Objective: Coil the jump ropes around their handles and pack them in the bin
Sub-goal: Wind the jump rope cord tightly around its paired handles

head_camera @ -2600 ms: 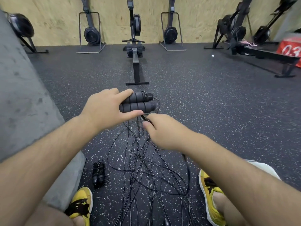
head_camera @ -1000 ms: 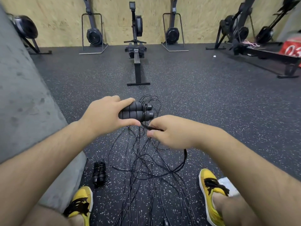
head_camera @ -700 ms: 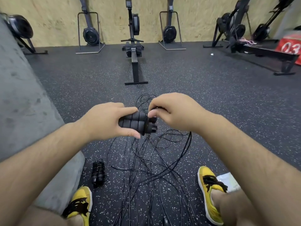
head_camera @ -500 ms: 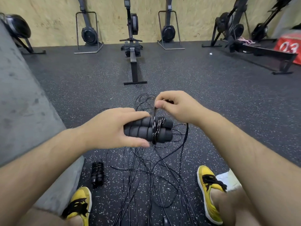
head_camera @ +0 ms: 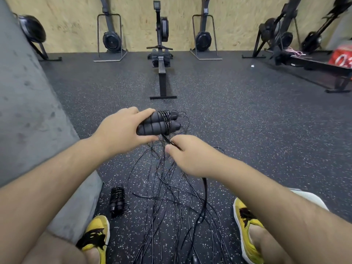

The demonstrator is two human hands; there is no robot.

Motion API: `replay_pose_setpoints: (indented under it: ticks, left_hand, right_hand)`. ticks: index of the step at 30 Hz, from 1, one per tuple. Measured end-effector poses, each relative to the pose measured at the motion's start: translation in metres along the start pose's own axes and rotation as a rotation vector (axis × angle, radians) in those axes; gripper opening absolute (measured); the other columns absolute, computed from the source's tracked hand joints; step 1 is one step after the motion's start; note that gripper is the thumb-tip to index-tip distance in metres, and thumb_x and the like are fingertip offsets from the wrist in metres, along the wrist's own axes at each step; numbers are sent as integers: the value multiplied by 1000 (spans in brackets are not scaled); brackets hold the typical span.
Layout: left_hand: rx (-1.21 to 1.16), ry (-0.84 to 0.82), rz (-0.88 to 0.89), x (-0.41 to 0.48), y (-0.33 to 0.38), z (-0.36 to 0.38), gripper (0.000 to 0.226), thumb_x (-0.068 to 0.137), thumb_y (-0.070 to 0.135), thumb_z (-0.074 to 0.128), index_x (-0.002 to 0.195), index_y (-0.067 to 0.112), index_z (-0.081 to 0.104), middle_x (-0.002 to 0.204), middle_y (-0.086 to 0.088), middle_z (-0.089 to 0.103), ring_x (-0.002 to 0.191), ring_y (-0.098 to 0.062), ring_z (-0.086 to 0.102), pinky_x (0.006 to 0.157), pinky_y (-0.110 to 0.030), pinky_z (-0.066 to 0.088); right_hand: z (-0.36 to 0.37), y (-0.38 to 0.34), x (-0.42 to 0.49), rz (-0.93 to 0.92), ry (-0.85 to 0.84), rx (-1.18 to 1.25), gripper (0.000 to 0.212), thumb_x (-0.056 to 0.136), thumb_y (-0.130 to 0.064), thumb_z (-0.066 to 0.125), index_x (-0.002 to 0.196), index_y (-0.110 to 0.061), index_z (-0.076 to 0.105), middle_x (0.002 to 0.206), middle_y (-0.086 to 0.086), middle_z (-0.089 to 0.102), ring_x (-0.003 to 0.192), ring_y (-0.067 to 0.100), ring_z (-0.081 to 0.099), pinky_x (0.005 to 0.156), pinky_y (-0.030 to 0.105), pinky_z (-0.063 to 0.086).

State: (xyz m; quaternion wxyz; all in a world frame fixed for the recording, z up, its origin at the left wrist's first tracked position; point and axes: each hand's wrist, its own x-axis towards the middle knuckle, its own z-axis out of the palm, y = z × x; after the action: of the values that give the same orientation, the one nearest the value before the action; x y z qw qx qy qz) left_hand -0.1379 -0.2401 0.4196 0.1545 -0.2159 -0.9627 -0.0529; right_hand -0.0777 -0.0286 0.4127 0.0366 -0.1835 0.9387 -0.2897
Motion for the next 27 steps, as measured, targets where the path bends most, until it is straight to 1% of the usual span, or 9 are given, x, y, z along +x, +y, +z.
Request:
replay_pose_setpoints:
  ticks: [4,7,13,15,17,20,22,24,27]
  left_hand:
    - [111,-90,59,1,1,4,73,72,79,50,133,41,44,100,4,54,101,-25,57,78,-41,53]
    - [86,-176,190,-3,5,3,67,74,82,50,128,41,48,95,9,50,96,-21,54,75,-39,52]
    - [-137,-190,411,-11,23,-5,66,79,77,56,130,36,49,98,9,55,93,-14,53,82,-38,50]
    - [-279,-153,399,-15,34,-9,64,80,70,64,132,35,49,103,11,59,96,-9,56,85,-35,49]
    - [-406,-96,381,-18,42,-14,63,83,60,68,137,35,47,115,17,61,104,-2,58,90,-28,47]
    - [-512,-65,327,-18,42,-16,67,88,50,69,146,28,42,132,19,57,120,2,54,98,-16,40]
    - [-464,-19,295,-15,38,-12,70,87,53,69,146,25,43,128,15,58,117,1,54,97,-11,37]
    - [-381,9,238,-9,31,-7,73,83,57,68,145,25,44,119,9,60,109,-7,56,93,-19,40]
    - [-224,39,162,2,16,3,74,84,61,68,144,25,44,107,1,58,103,-20,55,88,-34,43]
  right_hand:
    - [-27,-4,-10,-95,25,-144,25,98,-32,53,83,-14,59,72,-3,57,67,19,53,58,29,39]
    - [-43,1,-10,-192,136,-311,18,97,-37,57,92,-22,65,70,-13,54,69,12,49,61,32,32]
    - [-60,39,14,-166,187,142,2,89,-28,73,88,-28,75,74,-21,68,67,-5,57,65,15,41]
    - [-60,51,21,-145,159,283,10,95,-20,66,93,-25,75,81,-20,70,75,-5,59,73,15,44]
    - [-53,54,20,-102,115,455,15,97,-8,60,96,-17,72,90,-9,71,84,6,63,78,24,50]
    - [-32,47,16,-41,83,348,34,93,8,53,77,-21,59,76,-6,61,72,3,57,65,19,46]
    - [-11,37,14,27,53,272,39,98,-2,50,67,-26,49,64,-9,50,56,0,46,53,18,38]
    - [4,29,15,87,6,290,32,105,-21,43,74,-26,51,61,-8,50,51,4,44,50,23,37]
    - [12,20,14,73,-68,177,23,105,-31,42,89,-18,54,74,-1,57,65,16,52,60,31,42]
